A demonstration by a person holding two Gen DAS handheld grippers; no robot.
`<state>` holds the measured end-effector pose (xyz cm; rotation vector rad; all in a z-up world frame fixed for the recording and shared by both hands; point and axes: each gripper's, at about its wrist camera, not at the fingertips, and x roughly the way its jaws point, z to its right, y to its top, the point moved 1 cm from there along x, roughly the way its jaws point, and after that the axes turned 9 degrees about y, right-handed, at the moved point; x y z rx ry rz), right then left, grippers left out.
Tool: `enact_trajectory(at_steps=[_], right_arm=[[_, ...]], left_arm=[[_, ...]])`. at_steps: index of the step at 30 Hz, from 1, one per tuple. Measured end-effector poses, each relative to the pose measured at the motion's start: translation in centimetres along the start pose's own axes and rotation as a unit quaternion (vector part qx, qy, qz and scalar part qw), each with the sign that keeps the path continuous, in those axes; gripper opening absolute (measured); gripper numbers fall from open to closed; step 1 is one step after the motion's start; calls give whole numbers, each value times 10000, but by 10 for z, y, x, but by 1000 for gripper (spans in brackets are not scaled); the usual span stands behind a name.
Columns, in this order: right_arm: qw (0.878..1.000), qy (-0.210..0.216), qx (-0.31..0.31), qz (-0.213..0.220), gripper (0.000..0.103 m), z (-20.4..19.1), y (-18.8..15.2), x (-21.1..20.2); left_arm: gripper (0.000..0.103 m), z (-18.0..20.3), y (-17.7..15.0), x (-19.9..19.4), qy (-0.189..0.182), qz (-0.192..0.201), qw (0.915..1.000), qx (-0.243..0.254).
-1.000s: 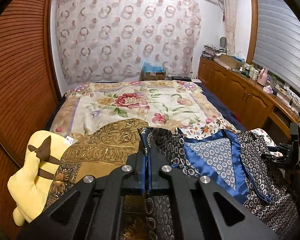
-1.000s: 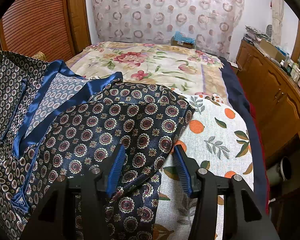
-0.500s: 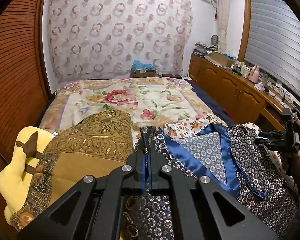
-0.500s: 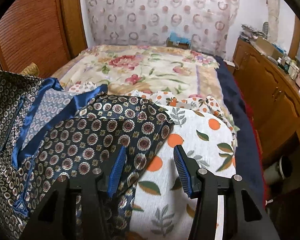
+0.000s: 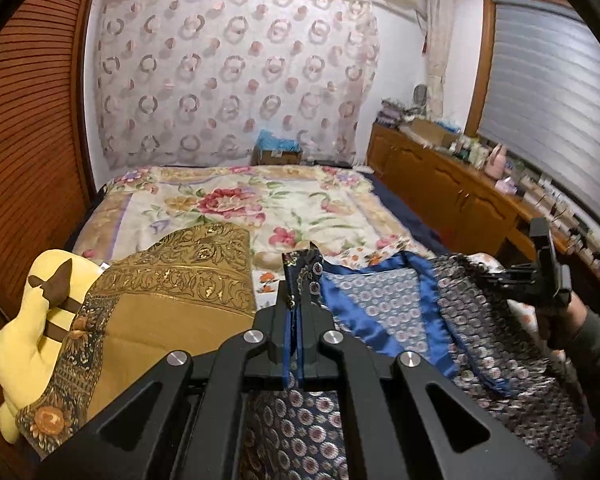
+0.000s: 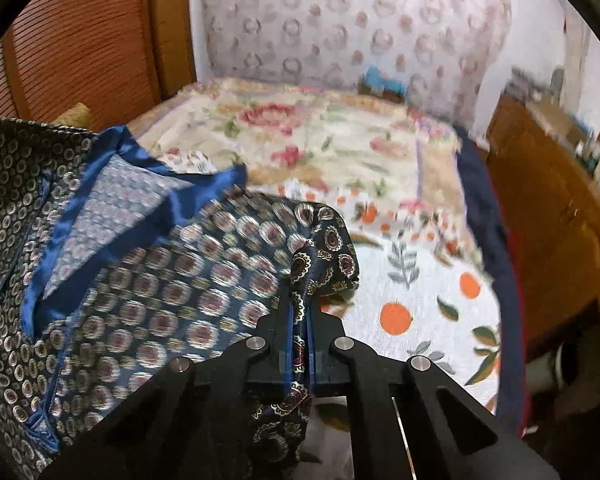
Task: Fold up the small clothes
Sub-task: 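Lift the shirt with the left tool while the right tool grasps its hem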
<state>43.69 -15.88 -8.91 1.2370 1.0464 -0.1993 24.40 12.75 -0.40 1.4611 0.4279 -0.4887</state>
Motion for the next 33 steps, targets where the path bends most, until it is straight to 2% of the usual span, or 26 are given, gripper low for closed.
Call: enact_trajectory(at_steps=[7, 15, 20, 24, 30, 33], right_arm=[[9956, -142, -152, 909, 4, -30, -10, -84], [9901, -43, -79, 1401, 4, -56, -71, -178], [9891, 49, 64, 1472, 4, -71, -129, -218], [9900, 221, 221, 1372, 4, -83, -173, -244], [9896, 523, 489, 1247, 4, -90, -220, -290], [9920, 645, 519, 957, 4, -88, -233, -291]], left_arm=[[3, -17, -13, -54, 131, 262, 9994, -196], [3, -32, -46, -123, 211, 558, 9976, -353], [3, -33, -77, -170, 229, 708, 9966, -366], [3, -43, -106, -200, 199, 648, 9965, -482], [3, -44, -148, -213, 267, 365, 9977, -502], [3, -45, -160, -206, 375, 204, 9975, -555]])
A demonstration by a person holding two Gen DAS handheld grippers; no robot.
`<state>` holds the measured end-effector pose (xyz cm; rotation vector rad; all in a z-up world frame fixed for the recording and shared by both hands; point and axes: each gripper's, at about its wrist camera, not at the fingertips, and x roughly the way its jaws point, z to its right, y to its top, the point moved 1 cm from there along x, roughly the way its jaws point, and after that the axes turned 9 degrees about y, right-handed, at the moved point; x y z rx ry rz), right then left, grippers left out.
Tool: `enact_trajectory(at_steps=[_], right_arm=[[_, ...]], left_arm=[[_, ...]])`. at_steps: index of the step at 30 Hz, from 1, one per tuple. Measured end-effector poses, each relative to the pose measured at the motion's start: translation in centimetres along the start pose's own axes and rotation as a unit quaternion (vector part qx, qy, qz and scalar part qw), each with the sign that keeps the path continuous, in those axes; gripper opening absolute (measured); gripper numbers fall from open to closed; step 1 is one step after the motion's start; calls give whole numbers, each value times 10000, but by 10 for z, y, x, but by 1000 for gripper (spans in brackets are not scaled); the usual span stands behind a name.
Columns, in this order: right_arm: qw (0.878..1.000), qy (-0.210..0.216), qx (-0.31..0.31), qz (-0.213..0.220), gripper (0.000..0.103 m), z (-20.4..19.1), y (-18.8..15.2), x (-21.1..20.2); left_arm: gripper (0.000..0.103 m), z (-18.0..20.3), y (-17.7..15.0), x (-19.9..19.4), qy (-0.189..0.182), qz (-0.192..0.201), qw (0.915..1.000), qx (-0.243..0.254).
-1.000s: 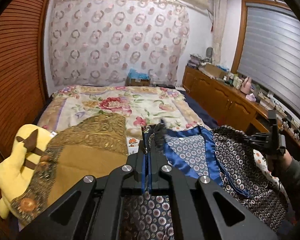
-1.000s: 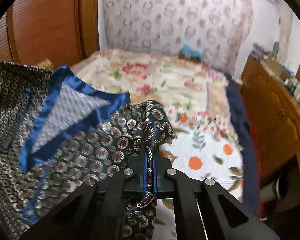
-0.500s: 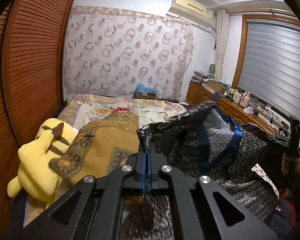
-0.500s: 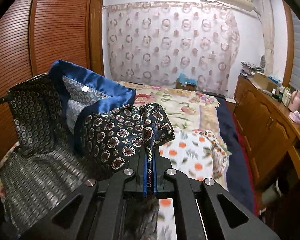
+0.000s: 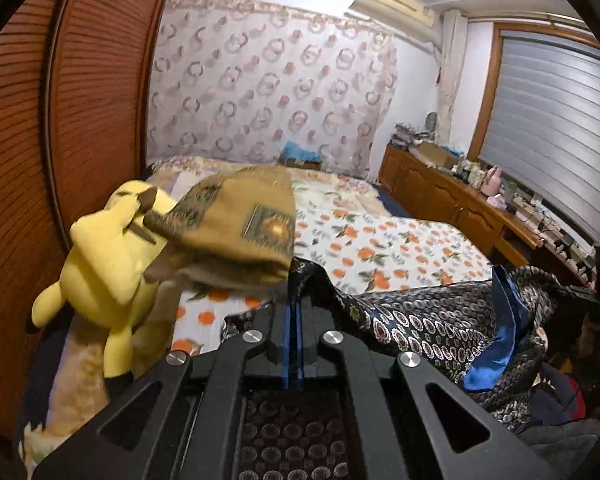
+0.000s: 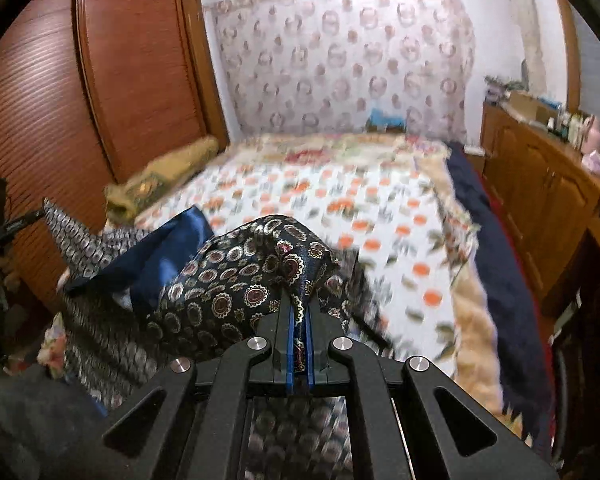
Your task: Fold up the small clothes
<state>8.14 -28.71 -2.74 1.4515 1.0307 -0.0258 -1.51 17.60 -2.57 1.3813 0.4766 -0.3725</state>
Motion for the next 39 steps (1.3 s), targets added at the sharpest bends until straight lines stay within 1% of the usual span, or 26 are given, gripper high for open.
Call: enact_trajectory(at_steps=[1, 2, 5, 7, 8, 10, 12, 13, 14, 15, 16, 17, 18, 20, 21, 23, 25, 30, 35, 39], right_arm=[[9998, 28, -32, -171, 4, 0, -4, 3], [9995, -5, -74, -293, 4, -6, 1, 15], [9978, -71, -156, -636, 4, -10, -4, 28], [9969, -114, -245, -739, 5, -12, 1, 34], [9967, -132, -273, -758, 8, -16, 5, 37], [9970, -123, -317, -691, 8, -18, 13, 40], [9972, -116, -381, -632, 9, -23, 20, 33], [9972, -119, -439, -595, 9, -25, 19, 28], [9971, -117, -499, -564, 11, -27, 21, 25], [9968, -128, -568, -545, 11, -33, 19, 23], [9964, -153, -651, -528, 11, -34, 19, 21], [9957, -198, -754, -499, 11, -38, 22, 18], [9952, -237, -830, -459, 11, -42, 27, 14], [9952, -238, -874, -360, 13, -48, 31, 6], [9953, -238, -885, -307, 17, -51, 34, 2], [9954, -263, -900, -201, 22, -53, 38, -1], [9956, -264, -887, -145, 24, -54, 40, -5], [9948, -351, -952, -127, 40, -53, 42, -2], [9956, -310, -815, -336, 40, -36, 40, 27], [9965, -313, -656, -413, 40, -25, 47, 50]], left_arm=[[3, -1, -2, 1, 21, -17, 10000, -26], [3, -3, -3, 3, 42, -44, 10000, -45], [3, -4, -3, 10, 171, -153, 9997, -54], [3, -4, -5, 8, 113, -198, 9997, -11], [3, -5, -5, 7, 98, -204, 9997, 3], [11, -7, -3, 1, 134, -122, 9998, 3], [28, -9, 1, -6, 234, -33, 9997, 38], [31, -9, 4, -11, 252, 55, 9997, 52], [40, -10, 7, -14, 245, 106, 9996, 60], [46, -10, 11, -19, 223, 196, 9995, 71], [47, -10, 14, -22, 222, 243, 9994, 86], [54, -11, 17, -24, 233, 276, 9993, 110], [64, -10, 21, -26, 249, 311, 9991, 148], [77, -9, 25, -28, 282, 380, 9987, 190], [79, -8, 27, -28, 290, 443, 9984, 213], [79, -7, 29, -25, 278, 445, 9983, 235], [79, -6, 29, -20, 311, 420, 9983, 241], [79, -3, 26, 1, 377, 239, 9987, 249], [79, 1, 20, 24, 466, 9, 9982, 367], [79, 1, 20, 40, 483, -133, 9979, 414]])
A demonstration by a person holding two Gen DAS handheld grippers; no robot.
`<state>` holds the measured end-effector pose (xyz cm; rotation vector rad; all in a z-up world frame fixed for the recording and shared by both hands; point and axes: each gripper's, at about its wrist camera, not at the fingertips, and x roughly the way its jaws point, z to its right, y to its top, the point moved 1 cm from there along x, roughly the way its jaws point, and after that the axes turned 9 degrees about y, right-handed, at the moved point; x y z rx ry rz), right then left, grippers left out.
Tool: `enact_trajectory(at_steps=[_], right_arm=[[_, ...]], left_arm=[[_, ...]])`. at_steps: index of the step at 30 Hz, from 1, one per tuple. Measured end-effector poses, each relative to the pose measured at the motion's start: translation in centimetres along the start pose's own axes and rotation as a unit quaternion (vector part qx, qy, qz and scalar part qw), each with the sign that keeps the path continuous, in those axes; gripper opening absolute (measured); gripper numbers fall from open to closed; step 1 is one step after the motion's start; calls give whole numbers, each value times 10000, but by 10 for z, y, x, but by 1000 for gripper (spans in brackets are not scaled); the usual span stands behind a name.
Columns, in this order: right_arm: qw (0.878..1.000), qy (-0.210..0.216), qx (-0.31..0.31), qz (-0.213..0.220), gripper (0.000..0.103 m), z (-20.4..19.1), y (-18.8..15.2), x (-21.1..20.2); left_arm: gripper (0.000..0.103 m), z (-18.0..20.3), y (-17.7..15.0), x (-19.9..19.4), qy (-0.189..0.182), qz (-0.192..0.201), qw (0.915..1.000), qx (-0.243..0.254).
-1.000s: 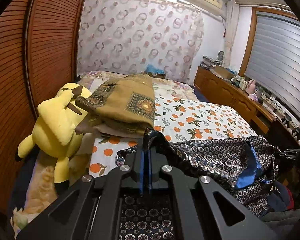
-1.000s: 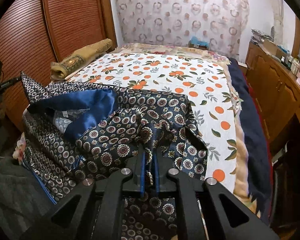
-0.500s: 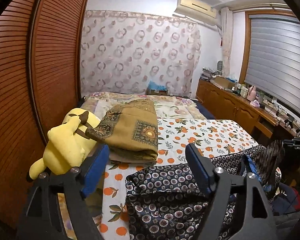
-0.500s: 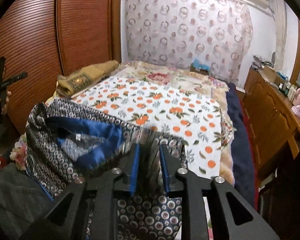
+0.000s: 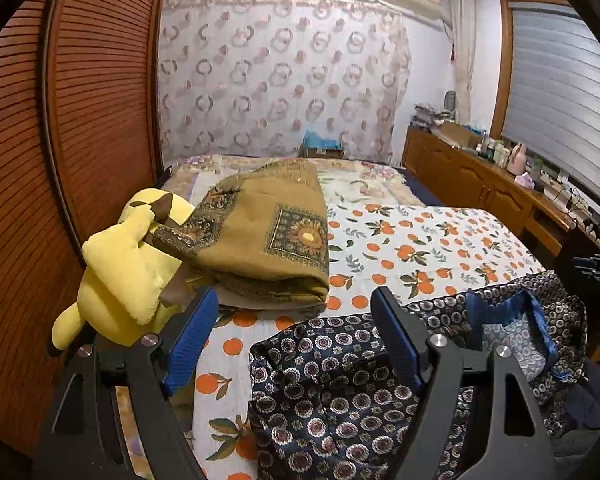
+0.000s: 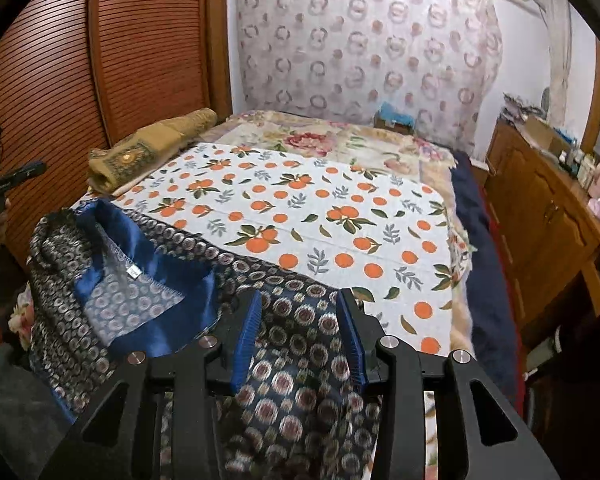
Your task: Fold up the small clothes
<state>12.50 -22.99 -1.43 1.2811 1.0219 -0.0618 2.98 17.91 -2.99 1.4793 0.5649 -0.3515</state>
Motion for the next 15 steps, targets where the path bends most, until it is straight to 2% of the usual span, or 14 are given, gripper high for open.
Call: enact_trajectory(at_steps=[7, 15], right_arm=[[9993, -123, 141, -328, 40, 18, 6, 43], [9971, -216, 350, -642, 40, 37, 1, 69]], left_arm=[[79, 2, 0, 24, 27, -252, 9995, 162], [79, 10, -17, 61, 55, -829, 9958, 392]])
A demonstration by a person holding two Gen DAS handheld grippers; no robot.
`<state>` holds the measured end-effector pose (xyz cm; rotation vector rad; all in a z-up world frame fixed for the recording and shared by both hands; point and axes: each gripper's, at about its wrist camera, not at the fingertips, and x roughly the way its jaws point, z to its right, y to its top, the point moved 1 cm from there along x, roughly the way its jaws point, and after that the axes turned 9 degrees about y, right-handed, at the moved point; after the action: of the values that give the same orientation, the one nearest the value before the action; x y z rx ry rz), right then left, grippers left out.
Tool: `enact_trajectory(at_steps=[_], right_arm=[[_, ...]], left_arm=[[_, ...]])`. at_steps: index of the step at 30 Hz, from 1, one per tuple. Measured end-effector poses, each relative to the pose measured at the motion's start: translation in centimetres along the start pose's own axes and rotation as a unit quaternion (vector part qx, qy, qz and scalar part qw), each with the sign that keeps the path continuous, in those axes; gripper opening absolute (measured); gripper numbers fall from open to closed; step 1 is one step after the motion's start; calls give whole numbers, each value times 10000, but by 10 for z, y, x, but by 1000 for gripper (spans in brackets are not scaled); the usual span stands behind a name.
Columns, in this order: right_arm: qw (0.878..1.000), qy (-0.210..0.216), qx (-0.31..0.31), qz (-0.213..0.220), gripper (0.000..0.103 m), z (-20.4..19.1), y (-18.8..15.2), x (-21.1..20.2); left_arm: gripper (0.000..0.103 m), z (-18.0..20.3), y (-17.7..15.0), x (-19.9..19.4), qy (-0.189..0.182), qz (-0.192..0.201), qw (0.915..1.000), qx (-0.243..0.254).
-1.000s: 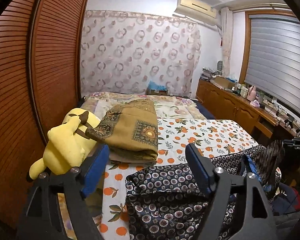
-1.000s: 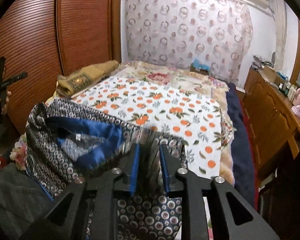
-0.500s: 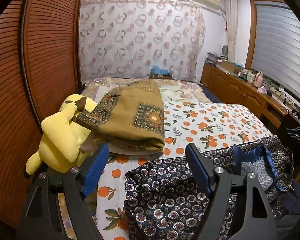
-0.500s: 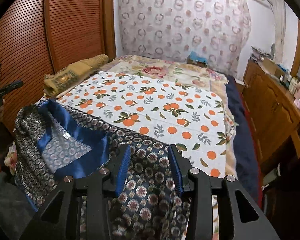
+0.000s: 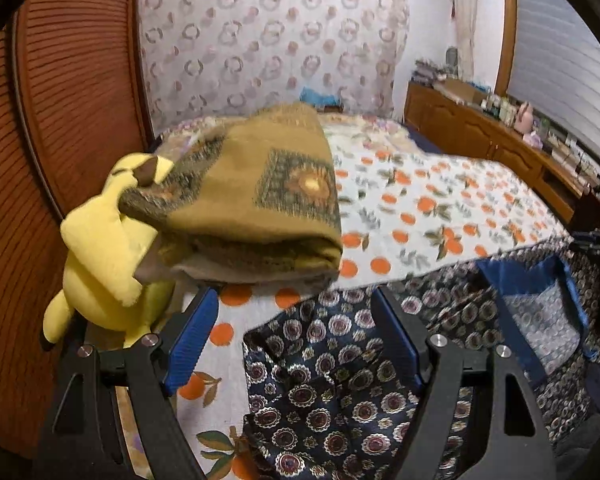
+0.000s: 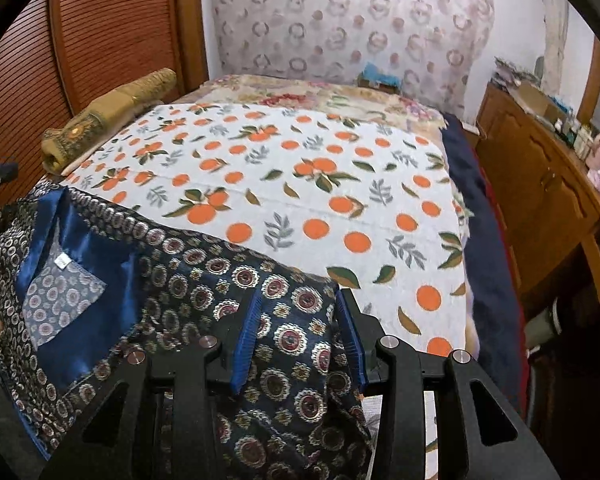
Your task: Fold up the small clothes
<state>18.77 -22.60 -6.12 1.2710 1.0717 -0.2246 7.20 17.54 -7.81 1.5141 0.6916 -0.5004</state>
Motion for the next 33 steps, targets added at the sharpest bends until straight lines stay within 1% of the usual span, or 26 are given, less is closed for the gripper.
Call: enact_trajectory(at_steps=[3, 6, 13, 17, 21, 22, 23, 24, 25, 26, 27, 28, 29, 30, 31, 32, 33], right_arm=[[9998, 152, 159, -26, 41, 8, 0, 8], [9997, 112, 224, -77, 42, 15, 0, 16], [9994, 99, 310, -150, 43, 19, 1, 28], [9991, 54, 395, -136, 48, 23, 0, 30], [9991, 13, 405, -128, 49, 23, 0, 31], [9991, 0, 399, -126, 49, 23, 0, 31], [9991, -10, 394, -125, 49, 22, 0, 31], [9992, -20, 391, -122, 49, 22, -1, 31], [9992, -25, 378, -124, 49, 21, -1, 31], [9993, -15, 360, -133, 49, 21, -1, 31], [9993, 4, 338, -141, 49, 20, -2, 31], [9994, 29, 304, -151, 49, 20, -2, 30], [9995, 46, 273, -171, 46, 18, -3, 30], [9995, 86, 238, -183, 37, 18, -3, 30], [9994, 179, 196, -199, 34, 16, -3, 29], [9994, 212, 150, -225, 28, 14, -4, 29], [9993, 245, 101, -249, 16, 12, -4, 29]], left_arm=[[79, 0, -6, 17, 27, -325, 9995, 14], [79, -1, -11, 29, -22, -509, 9987, -26], [79, -1, -18, 40, -44, -702, 9975, -5], [79, 0, -19, 43, -57, -746, 9972, 20], [79, 1, -19, 47, -79, -783, 9969, 43], [76, 1, -19, 47, -99, -787, 9968, 42], [64, 1, -20, 48, -122, -783, 9968, 45], [46, 2, -19, 47, -96, -746, 9971, 82], [41, 3, -19, 47, -183, -756, 9969, 131], [34, 4, -18, 46, -255, -776, 9966, 126], [28, 4, -17, 46, -337, -796, 9962, 111], [27, 5, -17, 46, -375, -821, 9958, 134], [24, 6, -17, 46, -381, -826, 9957, 168], [21, 7, -18, 46, -394, -836, 9955, 211], [19, 8, -18, 45, -420, -840, 9953, 222], [14, 9, -18, 43, -482, -844, 9950, 221], [10, 9, -17, 41, -525, -832, 9949, 212]])
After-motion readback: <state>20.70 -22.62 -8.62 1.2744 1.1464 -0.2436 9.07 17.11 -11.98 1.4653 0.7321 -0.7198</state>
